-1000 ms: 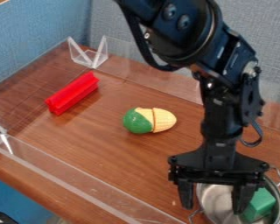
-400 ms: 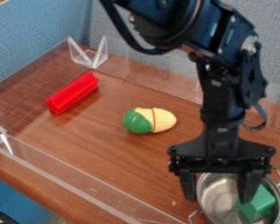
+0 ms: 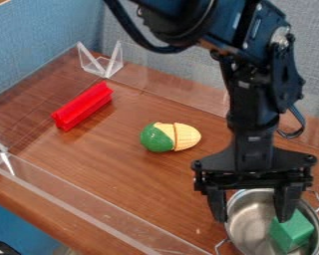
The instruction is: Put the green block into the metal pot
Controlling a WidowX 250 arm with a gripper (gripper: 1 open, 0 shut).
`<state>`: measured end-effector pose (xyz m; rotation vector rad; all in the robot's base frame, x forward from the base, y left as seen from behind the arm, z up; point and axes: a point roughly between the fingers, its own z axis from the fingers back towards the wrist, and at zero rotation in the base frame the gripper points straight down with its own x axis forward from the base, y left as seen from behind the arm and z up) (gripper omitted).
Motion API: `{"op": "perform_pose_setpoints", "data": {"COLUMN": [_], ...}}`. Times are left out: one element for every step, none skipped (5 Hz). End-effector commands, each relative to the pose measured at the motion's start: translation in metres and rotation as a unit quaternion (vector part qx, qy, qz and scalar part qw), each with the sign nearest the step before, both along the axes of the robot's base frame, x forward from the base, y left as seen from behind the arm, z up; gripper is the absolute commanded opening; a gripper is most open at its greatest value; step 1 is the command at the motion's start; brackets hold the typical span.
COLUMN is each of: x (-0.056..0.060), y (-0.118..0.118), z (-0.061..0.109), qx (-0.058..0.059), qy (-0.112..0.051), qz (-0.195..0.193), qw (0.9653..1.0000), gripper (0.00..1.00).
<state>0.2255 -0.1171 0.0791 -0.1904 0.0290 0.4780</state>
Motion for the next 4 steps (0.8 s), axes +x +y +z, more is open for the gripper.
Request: {"op": "perform_pose_setpoints", "data": {"x": [0.009,0.009,0.009,0.006], "y": [0.000,0.000,0.000,0.001], "z": [0.017,0.018,0.022,0.031], "qx": [-0.016,-0.019,-0.022,-0.026], "qy": [-0.038,-0.043,-0.048,-0.056], "qz": [0.012,0.019,0.024,0.028], "qw": [0.9990,0.9987,0.9983,0.9977], "gripper": [1.00,1.00,1.00,1.00]}}
